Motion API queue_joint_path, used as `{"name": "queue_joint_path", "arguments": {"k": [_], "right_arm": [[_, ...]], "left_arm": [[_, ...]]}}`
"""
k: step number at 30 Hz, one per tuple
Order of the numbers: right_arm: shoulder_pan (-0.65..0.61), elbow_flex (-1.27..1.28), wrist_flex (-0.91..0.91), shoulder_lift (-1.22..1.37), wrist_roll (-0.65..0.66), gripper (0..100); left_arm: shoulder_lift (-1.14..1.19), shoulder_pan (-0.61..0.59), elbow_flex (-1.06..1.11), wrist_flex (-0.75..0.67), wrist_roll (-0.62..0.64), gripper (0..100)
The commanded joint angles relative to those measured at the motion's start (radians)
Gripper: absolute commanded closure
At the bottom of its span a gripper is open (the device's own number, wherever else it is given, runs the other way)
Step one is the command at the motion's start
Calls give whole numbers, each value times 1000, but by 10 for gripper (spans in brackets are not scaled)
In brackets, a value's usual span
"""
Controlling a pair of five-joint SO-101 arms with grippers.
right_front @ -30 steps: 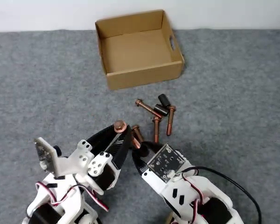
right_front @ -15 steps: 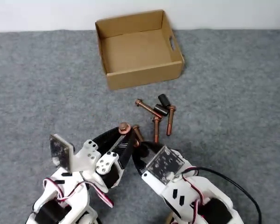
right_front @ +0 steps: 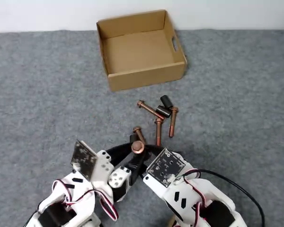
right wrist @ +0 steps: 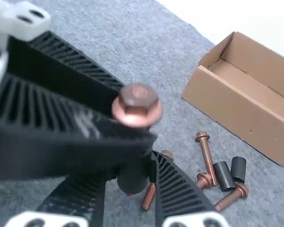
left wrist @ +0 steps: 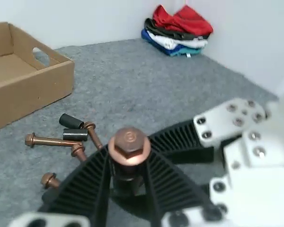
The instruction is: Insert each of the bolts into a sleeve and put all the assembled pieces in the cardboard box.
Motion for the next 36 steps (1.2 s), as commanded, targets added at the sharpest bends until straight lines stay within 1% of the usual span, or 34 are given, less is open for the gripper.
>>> {"name": "queue_joint_path", "arguments": {"k": [1,4,6,10,13,19,20,22,24,26,27,30,31,33,36], "right_arm": [[5,-63,-30,-12,12,991],[15,-63,-30,-12,12,991],[42,-57,-30,-12,12,991],[110,-55,-25,-12,11,991],[130,-54,-24,-12,9,991],[133,-14,-24,-12,6,991],[147,-8,-24,-12,6,991],[186,2,-24,-12,6,991],[242,2,-24,-12,6,991],[303,3,-22,-12,5,991],[332,5,-22,-12,2,991],[398,6,12,-10,-58,991],[410,6,36,-10,-77,991],[429,0,67,-10,-95,991],[452,-5,71,8,-98,991]], "left_arm": [[9,44,7,86,-71,910],[9,15,4,130,-126,823],[9,-29,4,146,-172,800],[9,-104,-44,193,-222,798],[9,-109,-101,219,-221,798],[6,-114,-189,218,-221,805],[5,-115,-199,213,-221,819],[3,-144,-209,210,-221,889],[3,-226,-208,176,-226,997],[3,-354,-194,130,-227,983],[3,-425,-174,98,-227,994],[3,-628,-65,-23,-229,996],[3,-678,-18,-58,-229,996],[3,-753,82,-109,-227,996],[3,-798,214,-149,-227,996]]}}
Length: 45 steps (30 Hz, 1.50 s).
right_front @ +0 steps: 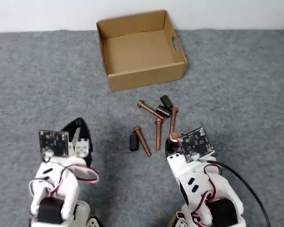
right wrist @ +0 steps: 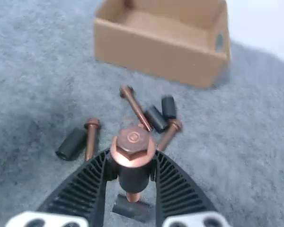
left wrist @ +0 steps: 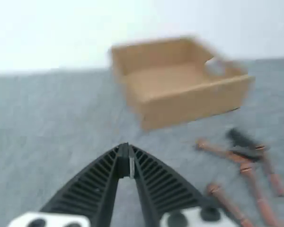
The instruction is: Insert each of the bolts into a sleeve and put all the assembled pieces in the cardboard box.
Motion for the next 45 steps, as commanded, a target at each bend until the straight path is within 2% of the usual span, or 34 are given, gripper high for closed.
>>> {"name": "queue_joint_path", "arguments": {"k": [1,5,12,25,32,40,45], "right_arm": [[33,-29,5,30,-23,991],[48,-123,-12,189,-89,991],[47,-414,-91,605,-232,991],[47,-959,-387,1320,-236,991],[48,-1350,-516,1725,-135,991],[85,-1847,-509,2195,-34,991],[90,-2059,-507,2433,20,991]], "left_arm": [[2,-55,120,-61,-15,996],[8,-61,220,-52,-15,995],[6,-55,217,-9,-17,995],[6,-55,217,132,-12,994],[8,-60,217,127,-11,994],[6,-61,217,101,-11,994],[8,-61,217,100,-9,994]]}}
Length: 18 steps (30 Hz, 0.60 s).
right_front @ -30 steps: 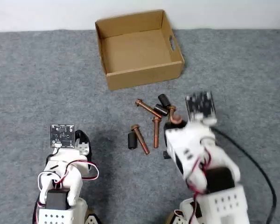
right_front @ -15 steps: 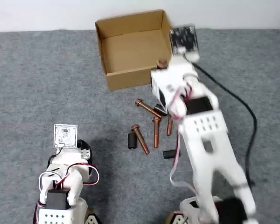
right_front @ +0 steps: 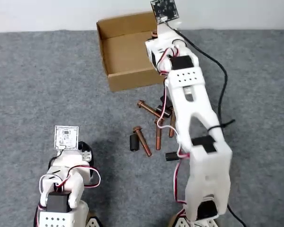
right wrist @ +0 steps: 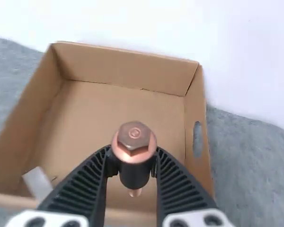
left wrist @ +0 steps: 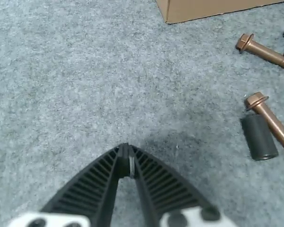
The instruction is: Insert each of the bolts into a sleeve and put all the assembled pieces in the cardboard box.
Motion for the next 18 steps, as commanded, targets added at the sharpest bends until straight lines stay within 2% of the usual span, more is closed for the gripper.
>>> {"name": "queue_joint_path", "arguments": {"k": [1,7,14,18], "right_arm": [[5,-198,-21,107,54,991],[1,-330,-21,302,160,991],[-21,-370,-19,398,229,985],[-35,-370,1,417,233,914]], "left_arm": [[-3,-5,-7,-32,-2,994],[-3,-5,-7,-34,-2,994],[-3,-5,-7,-34,-2,994],[-3,-5,-7,-34,-2,994]]}}
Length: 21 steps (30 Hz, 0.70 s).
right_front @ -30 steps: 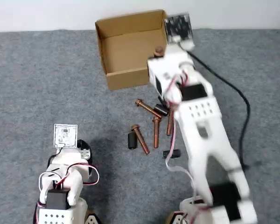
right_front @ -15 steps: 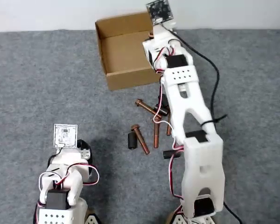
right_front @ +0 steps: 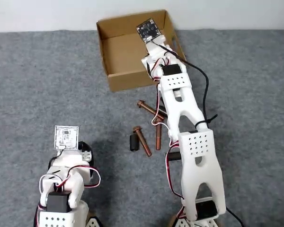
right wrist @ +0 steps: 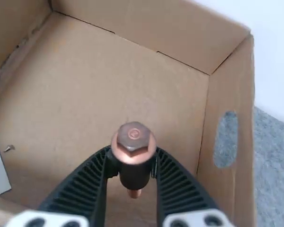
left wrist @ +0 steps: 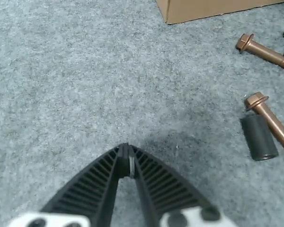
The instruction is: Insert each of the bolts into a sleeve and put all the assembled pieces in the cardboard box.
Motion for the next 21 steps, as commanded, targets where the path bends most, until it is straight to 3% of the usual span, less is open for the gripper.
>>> {"name": "queue_joint_path", "arguments": {"k": [1,8,21], "right_arm": [[-30,-61,15,-10,14,896],[-36,-110,59,-13,14,934],[-79,-354,364,-5,9,940]], "left_arm": [[-3,-5,-7,-32,-2,994],[-3,-6,-7,-32,-2,994],[-3,-6,-7,-32,-2,994]]}}
